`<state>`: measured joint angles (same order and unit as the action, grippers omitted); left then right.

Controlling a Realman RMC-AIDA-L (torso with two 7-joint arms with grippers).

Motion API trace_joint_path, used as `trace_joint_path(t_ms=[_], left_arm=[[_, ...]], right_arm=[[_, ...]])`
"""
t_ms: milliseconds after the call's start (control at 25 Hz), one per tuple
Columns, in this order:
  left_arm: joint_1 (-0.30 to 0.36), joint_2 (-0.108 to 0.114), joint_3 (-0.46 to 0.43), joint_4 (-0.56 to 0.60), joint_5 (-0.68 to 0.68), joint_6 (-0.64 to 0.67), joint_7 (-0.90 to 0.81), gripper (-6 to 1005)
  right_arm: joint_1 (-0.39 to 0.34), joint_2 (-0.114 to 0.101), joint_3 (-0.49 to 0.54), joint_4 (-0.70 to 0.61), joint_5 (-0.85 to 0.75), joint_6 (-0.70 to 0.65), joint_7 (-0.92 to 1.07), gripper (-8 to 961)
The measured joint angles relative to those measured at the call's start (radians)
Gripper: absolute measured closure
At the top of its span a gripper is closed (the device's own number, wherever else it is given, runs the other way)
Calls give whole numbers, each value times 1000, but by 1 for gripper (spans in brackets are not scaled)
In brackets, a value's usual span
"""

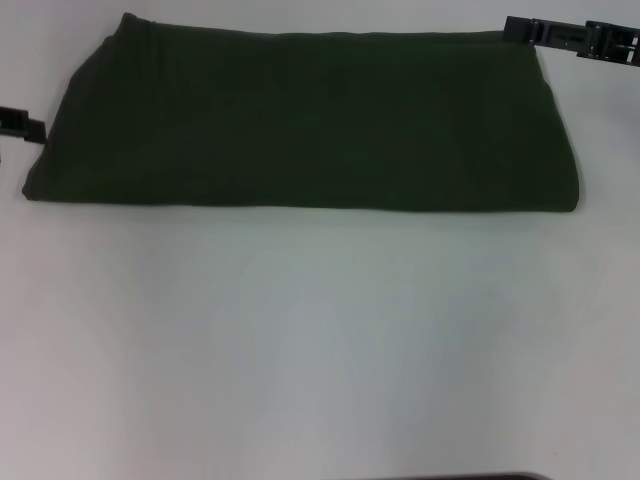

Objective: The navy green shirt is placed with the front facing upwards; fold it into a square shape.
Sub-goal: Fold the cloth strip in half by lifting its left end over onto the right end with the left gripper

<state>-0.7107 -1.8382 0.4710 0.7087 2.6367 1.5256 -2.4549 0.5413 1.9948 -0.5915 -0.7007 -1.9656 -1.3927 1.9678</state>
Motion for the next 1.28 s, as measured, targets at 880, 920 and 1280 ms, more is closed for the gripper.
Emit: trace_joint_path(t_ms=[880,920,1280], left_arm=[[-39,-16,100,-171,32,-233,-88,176],[-40,-16,104,-173,33,-238,-93,176],[-50,-20,156,-209,33,-262,-109,177]], right_arm=[[-14,2,7,0,-4,1,26,42],[-14,2,7,0,-4,1,26,42],[-14,3,7,0,-2,0,26,41]])
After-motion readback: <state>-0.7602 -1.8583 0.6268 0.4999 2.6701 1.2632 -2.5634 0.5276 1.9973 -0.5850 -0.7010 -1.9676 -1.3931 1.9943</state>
